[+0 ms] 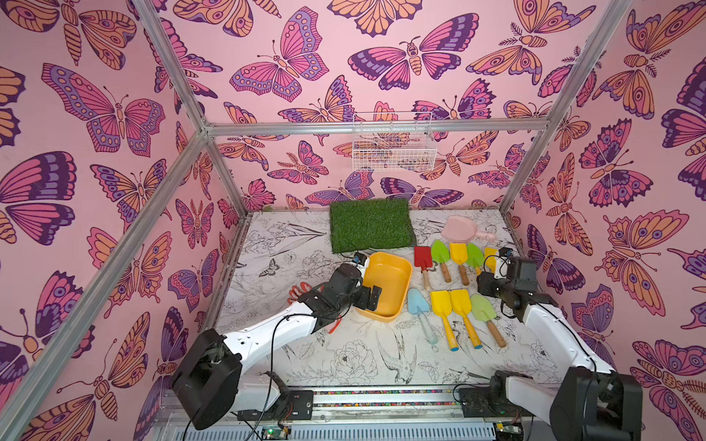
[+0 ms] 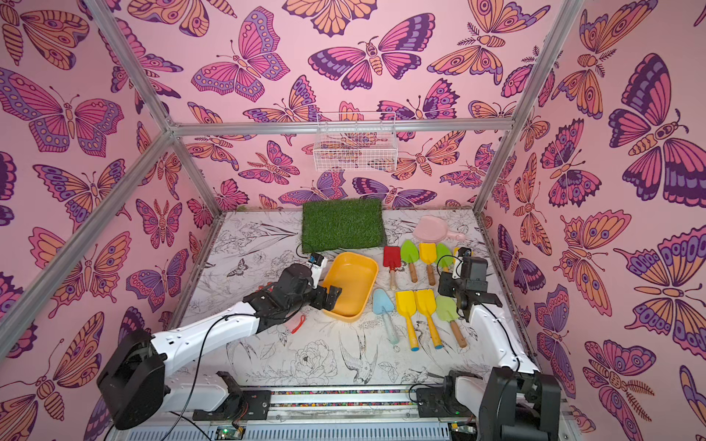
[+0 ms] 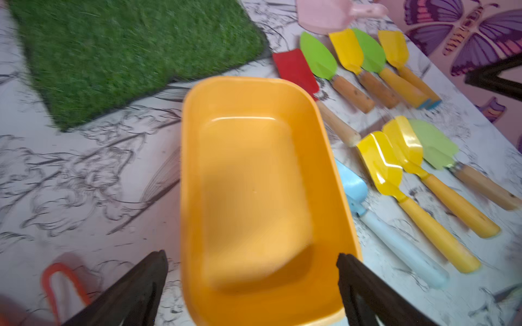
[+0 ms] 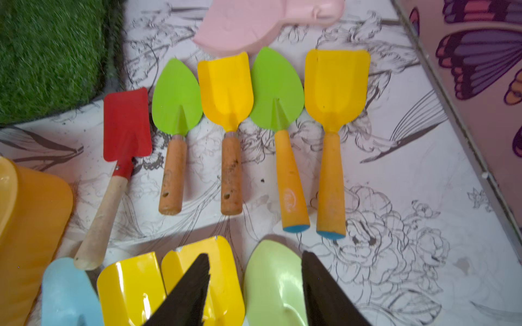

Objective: Take the shovel out of the storage box
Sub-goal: Reset both arms

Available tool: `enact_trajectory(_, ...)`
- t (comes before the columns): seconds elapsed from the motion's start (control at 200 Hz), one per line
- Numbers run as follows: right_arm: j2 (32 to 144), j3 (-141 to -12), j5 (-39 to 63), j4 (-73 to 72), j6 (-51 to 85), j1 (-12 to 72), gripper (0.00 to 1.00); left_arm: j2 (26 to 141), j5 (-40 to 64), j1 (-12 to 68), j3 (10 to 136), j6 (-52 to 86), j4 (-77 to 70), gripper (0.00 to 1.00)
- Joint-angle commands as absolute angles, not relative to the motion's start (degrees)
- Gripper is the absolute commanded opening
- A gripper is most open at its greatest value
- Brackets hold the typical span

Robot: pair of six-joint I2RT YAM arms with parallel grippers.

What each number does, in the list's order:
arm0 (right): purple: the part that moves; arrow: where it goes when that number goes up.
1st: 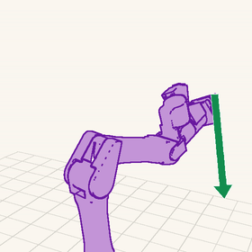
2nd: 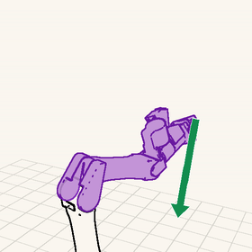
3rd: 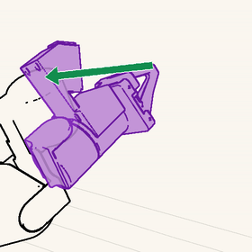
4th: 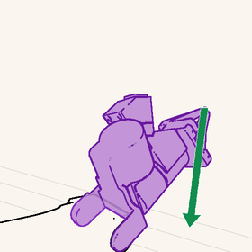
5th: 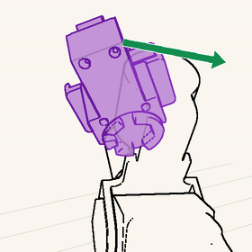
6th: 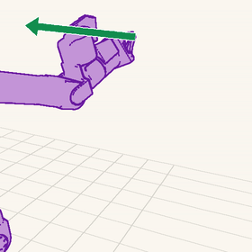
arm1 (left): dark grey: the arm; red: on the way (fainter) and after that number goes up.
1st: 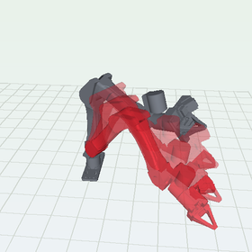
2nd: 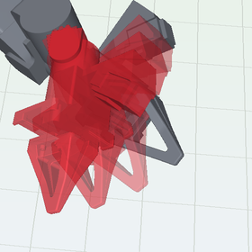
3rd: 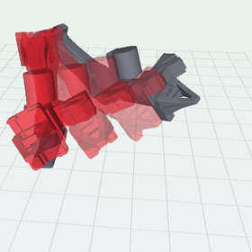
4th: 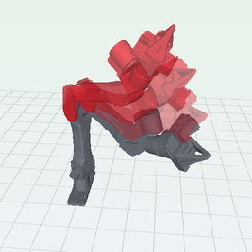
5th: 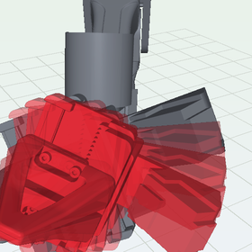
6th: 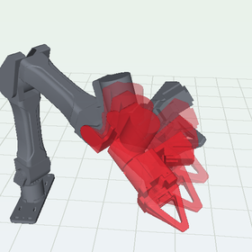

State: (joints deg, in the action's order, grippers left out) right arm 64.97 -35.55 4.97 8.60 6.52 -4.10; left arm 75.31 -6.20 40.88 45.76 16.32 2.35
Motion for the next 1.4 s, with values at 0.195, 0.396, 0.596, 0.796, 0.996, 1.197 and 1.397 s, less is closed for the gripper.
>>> enact_trajectory(0.195, 64.33, -26.07, 0.11, -17.26, 11.61, -4.31, 0.99, 67.95, -20.32, 25.84, 38.38, 12.2, -8.51, 1.0)
enact_trajectory(0.396, 67.64, -21.54, -2.24, -29.31, 10.38, -4.22, 0.99, 70.05, -24.41, 15.7, 34.2, 10.81, -14.68, 1.0)
enact_trajectory(0.596, 74.11, -21.8, -0.96, -35.8, 6.47, -3.61, 0.99, 72.35, -24.35, 6.31, 27.32, 6.0, -31.96, 1.0)
enact_trajectory(0.796, 75.83, -21.59, -1.16, -39.26, 5.07, -3.21, 0.99, 75.2, -20.03, 1.09, 26.84, 5.25, -34.39, 1.0)
enact_trajectory(0.996, 77.8, -19.37, -2.23, -45.45, 6.05, -3.25, 0.99, 78.48, -19.59, 0.96, 25.05, 6.52, -33.61, 0.99)
enact_trajectory(1.197, 81.02, -18.63, -3.94, -49.81, 6.8, -3.15, 0.99, 84.55, -17.63, 1.42, 22.35, 3.7, -46.4, 0.93)
enact_trajectory(1.397, 87.27, -19.44, -2.21, -55.26, 5.82, -2.75, 0.99, 82.95, -15.45, 2.0, 20.22, 1.9, -48.27, 0.95)
